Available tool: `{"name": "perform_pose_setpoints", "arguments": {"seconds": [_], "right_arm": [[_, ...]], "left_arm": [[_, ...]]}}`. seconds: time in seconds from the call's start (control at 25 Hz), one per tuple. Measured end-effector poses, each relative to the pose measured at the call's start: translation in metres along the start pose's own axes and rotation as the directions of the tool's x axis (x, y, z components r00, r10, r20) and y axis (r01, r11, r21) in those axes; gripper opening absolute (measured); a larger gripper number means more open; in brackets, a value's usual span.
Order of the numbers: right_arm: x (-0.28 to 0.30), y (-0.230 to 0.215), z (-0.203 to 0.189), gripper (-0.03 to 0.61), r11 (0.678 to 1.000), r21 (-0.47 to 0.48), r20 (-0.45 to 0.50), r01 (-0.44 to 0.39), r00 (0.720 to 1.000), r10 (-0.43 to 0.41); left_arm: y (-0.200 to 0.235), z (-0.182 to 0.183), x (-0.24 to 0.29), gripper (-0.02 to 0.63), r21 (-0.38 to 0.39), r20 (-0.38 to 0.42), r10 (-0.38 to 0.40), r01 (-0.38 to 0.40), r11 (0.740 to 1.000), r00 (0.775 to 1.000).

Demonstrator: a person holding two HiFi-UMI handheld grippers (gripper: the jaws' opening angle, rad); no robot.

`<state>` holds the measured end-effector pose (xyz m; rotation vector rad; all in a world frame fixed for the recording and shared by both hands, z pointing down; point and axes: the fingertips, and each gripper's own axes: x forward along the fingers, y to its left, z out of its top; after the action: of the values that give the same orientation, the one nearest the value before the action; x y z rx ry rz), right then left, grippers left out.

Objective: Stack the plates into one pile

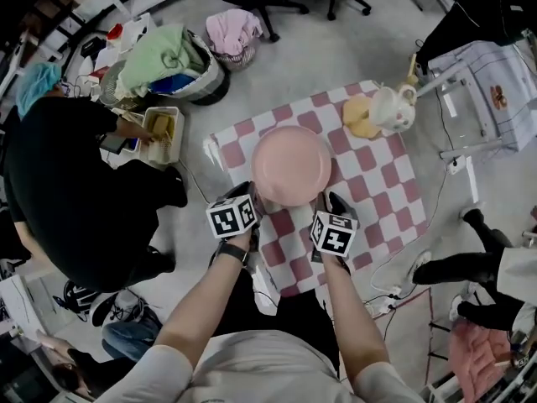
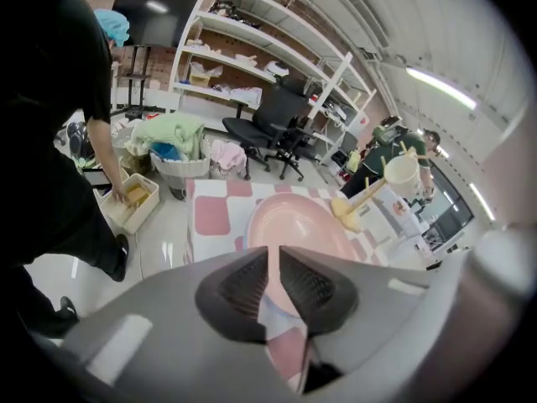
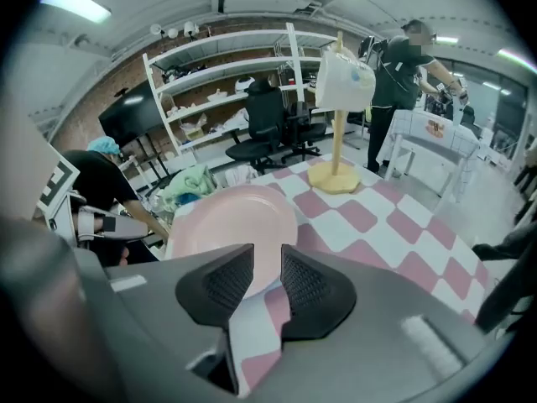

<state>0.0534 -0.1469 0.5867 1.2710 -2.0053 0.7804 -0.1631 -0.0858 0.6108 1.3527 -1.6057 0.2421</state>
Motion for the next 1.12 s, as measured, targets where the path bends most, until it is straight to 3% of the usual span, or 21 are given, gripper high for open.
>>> {"name": "perform_pose_setpoints", "arguments": {"seconds": [0.24,0.6,0.88,1.12], "right_arm": [[-0.055,0.034,0.039,0.029,0.998,0.032,0.147,-0.049,0.988,0.044],[-0.145,0.101,0.069,0.011,0.991,0.028,0.301,-0.127,0.947,0.113],[-0.209,0.148,0.099,0.01,0.982,0.011,0.431,-0.191,0.887,0.167],[-0.266,0.186,0.133,0.009,0.97,-0.037,0.547,-0.24,0.808,0.22]], "left_arm": [[-0.042,0.031,-0.049,0.024,0.119,0.076,-0.156,0.146,0.982,0.985],[-0.073,0.06,-0.149,0.008,0.26,0.146,-0.301,0.257,0.931,0.942],[-0.089,0.075,-0.223,0.006,0.38,0.196,-0.398,0.304,0.873,0.896],[-0.102,0.109,-0.291,0.008,0.468,0.283,-0.479,0.316,0.825,0.831]]}}
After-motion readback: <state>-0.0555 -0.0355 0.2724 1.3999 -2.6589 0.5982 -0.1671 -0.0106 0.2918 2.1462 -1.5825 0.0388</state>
